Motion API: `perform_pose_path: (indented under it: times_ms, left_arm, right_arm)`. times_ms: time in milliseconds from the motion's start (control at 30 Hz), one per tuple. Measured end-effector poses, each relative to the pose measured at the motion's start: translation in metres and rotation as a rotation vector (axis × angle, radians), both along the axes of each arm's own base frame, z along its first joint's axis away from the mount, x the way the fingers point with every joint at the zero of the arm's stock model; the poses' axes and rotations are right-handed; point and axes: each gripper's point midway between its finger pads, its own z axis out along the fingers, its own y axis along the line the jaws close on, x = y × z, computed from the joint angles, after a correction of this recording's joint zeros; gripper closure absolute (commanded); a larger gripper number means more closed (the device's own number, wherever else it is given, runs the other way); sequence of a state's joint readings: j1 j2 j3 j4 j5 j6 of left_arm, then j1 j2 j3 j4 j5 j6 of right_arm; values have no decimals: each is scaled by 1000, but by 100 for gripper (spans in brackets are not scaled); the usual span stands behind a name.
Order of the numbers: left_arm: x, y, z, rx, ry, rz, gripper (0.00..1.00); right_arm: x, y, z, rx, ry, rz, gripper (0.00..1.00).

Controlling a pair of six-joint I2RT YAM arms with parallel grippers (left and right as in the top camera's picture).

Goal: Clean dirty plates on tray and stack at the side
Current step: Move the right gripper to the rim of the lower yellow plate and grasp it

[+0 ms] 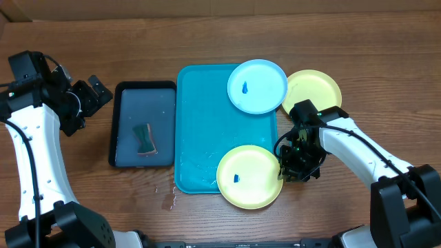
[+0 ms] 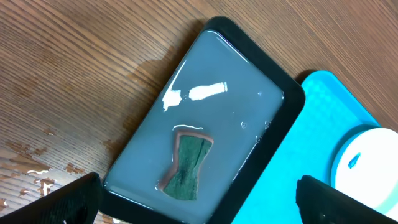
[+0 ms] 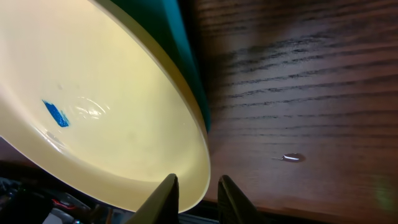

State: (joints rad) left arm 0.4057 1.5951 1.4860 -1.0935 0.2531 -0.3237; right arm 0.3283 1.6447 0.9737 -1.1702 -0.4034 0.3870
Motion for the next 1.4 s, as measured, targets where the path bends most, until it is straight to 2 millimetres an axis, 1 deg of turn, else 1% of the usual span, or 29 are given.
perform_pose_path:
  times_ms: [233, 300, 400, 500, 600, 733, 833, 1033, 1200, 1400]
  left_arm:
    - [0, 0, 0, 0, 0, 0, 0]
    - [0, 0, 0, 0, 0, 0, 0]
    - [0, 0, 0, 0, 0, 0, 0]
    - [0, 0, 0, 0, 0, 0, 0]
    - [0, 0, 0, 0, 0, 0, 0]
    - [0, 0, 0, 0, 0, 0, 0]
    - [0, 0, 0, 0, 0, 0, 0]
    - [0, 0, 0, 0, 0, 0, 0]
    - [0, 0, 0, 0, 0, 0, 0]
    - [0, 0, 0, 0, 0, 0, 0]
  right_arm:
    - [-1, 1, 0, 0, -2, 6, 78]
    - [-2, 3, -3, 1, -5, 14, 78]
    - [-10, 3, -10, -7, 10, 14, 78]
    - [-15, 0, -13, -19, 30, 7, 83]
    - [-15, 0, -13, -20, 29, 4, 92]
    - [-9, 3, -15, -10, 3, -2, 96]
    - [-3, 5, -16, 1, -19, -8, 96]
    - [1, 8, -16, 10, -32, -25, 96]
    - [18, 15, -18, 33, -92, -59, 96]
    - [34, 28, -16, 94, -139, -94, 96]
